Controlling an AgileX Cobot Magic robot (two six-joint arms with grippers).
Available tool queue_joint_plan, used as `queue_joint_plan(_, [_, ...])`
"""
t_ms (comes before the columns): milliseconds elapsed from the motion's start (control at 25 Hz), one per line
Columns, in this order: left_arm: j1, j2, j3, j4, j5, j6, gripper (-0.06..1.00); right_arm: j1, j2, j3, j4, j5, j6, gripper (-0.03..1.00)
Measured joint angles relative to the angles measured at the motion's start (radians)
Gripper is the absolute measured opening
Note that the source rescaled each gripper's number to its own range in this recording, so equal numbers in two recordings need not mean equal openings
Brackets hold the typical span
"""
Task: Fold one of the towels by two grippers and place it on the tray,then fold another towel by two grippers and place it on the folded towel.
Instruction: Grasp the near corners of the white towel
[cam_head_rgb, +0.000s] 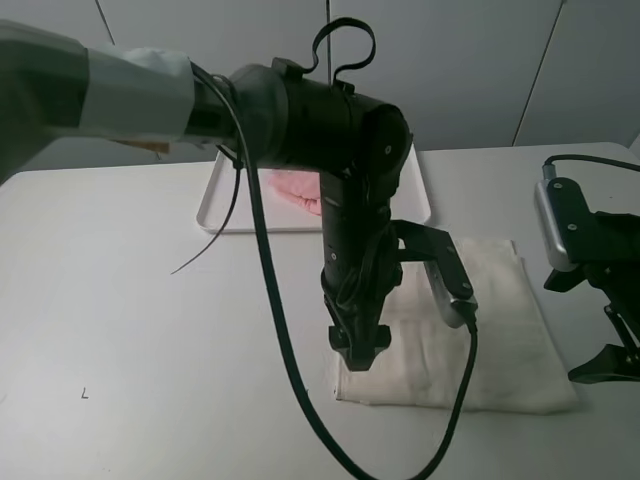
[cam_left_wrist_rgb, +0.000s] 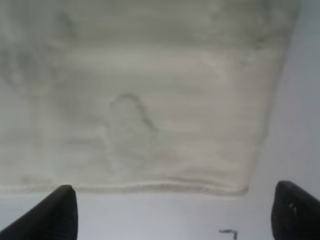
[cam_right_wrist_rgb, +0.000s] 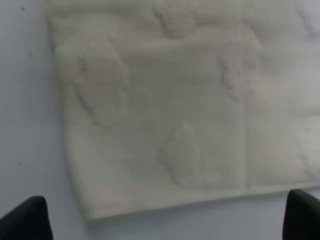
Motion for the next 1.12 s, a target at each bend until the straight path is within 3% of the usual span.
queue_joint_plan(240, [-0.059,0.000,0.078,0.034,-0.069,-0.005,0.99,0.000,0.000,0.016,-0.004,-0.020,-0.032,1.00])
queue_joint_plan(680, [-0.060,-0.080,0.292,0.054,-0.293,-0.020,0.99,0.000,0.024,0.085,-0.034,-0.088,-0.077,1.00])
queue_joint_plan(1120, [-0.062,-0.082,0.337,0.033,-0.340,-0.022,0.99,0.000,0.024,0.129,-0.055,-0.134,-0.091,1.00])
